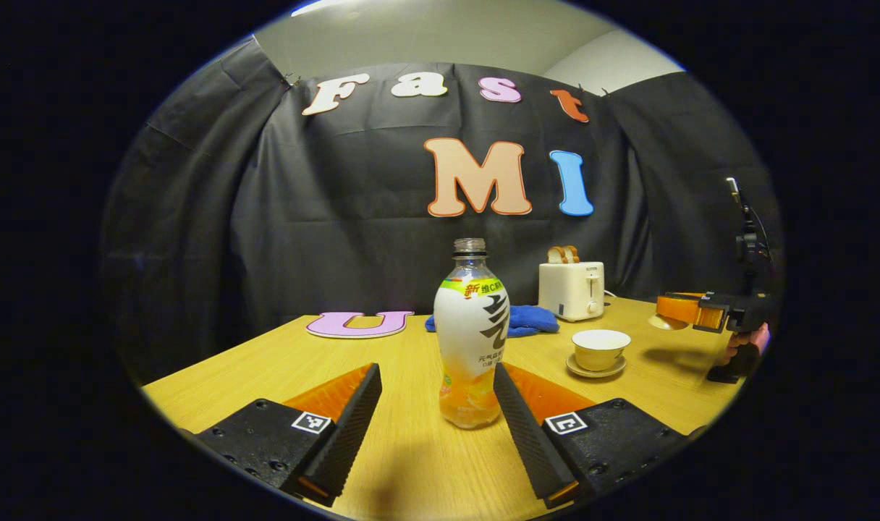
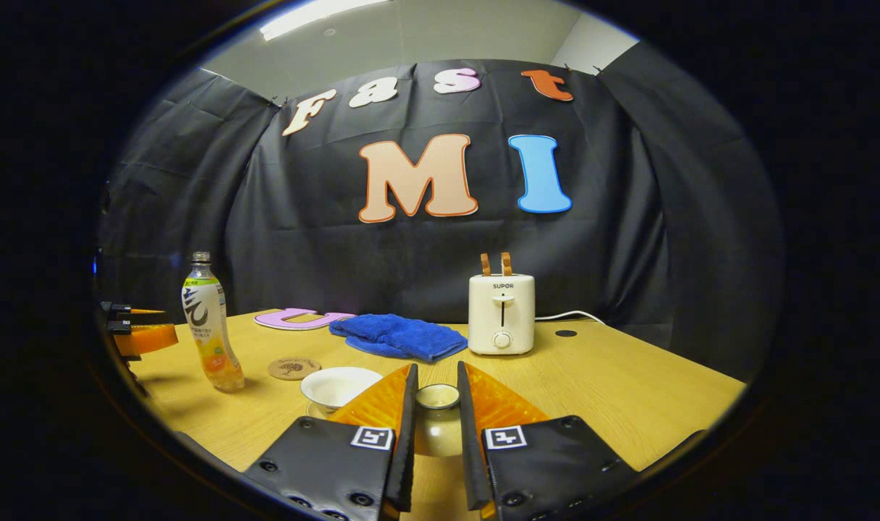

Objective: Open the teacup lid with one hand, grasp the water bottle and pour water into the teacup with the other hand; after pouring, place the water bottle on the coaster and then close the teacup lid.

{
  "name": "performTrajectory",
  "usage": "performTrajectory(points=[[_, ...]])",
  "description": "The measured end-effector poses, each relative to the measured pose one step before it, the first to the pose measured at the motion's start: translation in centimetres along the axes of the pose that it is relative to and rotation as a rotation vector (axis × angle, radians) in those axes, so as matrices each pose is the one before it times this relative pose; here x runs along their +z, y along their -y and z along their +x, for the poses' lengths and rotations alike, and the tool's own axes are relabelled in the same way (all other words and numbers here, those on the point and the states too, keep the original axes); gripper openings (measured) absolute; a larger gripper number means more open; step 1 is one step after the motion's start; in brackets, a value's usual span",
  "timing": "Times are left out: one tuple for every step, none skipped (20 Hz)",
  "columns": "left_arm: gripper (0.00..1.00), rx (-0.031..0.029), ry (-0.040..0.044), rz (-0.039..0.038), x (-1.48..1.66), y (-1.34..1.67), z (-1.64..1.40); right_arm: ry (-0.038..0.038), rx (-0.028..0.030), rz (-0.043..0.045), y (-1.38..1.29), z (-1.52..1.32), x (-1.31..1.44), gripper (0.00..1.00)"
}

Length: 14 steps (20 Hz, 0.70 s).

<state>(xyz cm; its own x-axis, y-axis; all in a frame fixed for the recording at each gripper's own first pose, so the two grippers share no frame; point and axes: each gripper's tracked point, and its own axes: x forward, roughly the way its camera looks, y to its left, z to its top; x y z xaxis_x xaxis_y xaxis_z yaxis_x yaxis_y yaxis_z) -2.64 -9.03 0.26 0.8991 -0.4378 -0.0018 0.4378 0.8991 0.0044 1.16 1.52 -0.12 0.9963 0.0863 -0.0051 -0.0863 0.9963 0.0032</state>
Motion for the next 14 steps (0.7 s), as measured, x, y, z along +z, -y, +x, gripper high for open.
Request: performTrajectory(points=[[0.91,-0.00729,-0.00791,-0.00322,-0.112,0.170,0.335,-0.00043,-0.00367,-0.00022,0.273,-0.026,-0.026,0.32],[0.91,-0.00973,-0.00938,-0.00559,-0.262,0.305,0.465,0.00013,-0.00083,-0.00015,0.143,-0.103,-0.009,0.32],[0.91,-0.00733,-0.01307,-0.00148,-0.166,0.313,0.538,-0.00007,0.00013,-0.00026,0.109,-0.096,-0.004,0.32],[0.91,-0.00724,-0.01649,-0.00087,-0.344,0.258,0.522,0.00059,-0.00146,-0.00012,0.126,-0.120,0.046,0.31],[0.91,-0.00502,-0.01492,-0.00456,-0.205,0.202,0.554,0.00031,-0.00355,-0.00018,0.330,-0.134,0.015,0.32],[0.92,-0.00452,-0.01234,-0.00529,-0.123,0.159,0.564,0.00097,-0.00416,0.00021,0.240,-0.024,0.023,0.31],[0.92,-0.00048,-0.01239,-0.00362,-0.033,0.102,0.554,-0.00199,0.00191,-0.00041,0.075,-0.099,-0.055,0.31],[0.92,0.00363,-0.01311,-0.00239,-0.341,0.013,0.753,0.00128,0.00292,0.00006,0.046,-0.051,0.037,0.32],[0.92,-0.00004,-0.01382,0.00179,-0.118,0.078,0.722,-0.00008,-0.00172,-0.00010,0.246,-0.044,0.085,0.32],[0.92,-0.00218,-0.01046,0.00091,-0.095,0.197,0.593,0.00006,-0.00294,0.00028,0.282,-0.068,0.003,0.31],[0.91,-0.00192,-0.01038,0.00031,-0.039,0.154,0.525,0.00007,-0.00416,-0.00022,0.254,0.026,-0.032,0.31],[0.90,0.00555,-0.00884,0.00047,-0.142,-0.015,0.479,0.00002,-0.00461,-0.00051,0.289,-0.029,0.011,0.31],[0.90,0.00539,-0.00896,0.00028,-0.037,-0.037,0.536,0.00011,-0.00286,0.00016,0.169,-0.025,-0.008,0.31],[0.90,0.00521,-0.00445,0.00222,-0.023,-0.023,0.393,0.00035,-0.00347,-0.00034,0.203,0.007,0.023,0.31]])
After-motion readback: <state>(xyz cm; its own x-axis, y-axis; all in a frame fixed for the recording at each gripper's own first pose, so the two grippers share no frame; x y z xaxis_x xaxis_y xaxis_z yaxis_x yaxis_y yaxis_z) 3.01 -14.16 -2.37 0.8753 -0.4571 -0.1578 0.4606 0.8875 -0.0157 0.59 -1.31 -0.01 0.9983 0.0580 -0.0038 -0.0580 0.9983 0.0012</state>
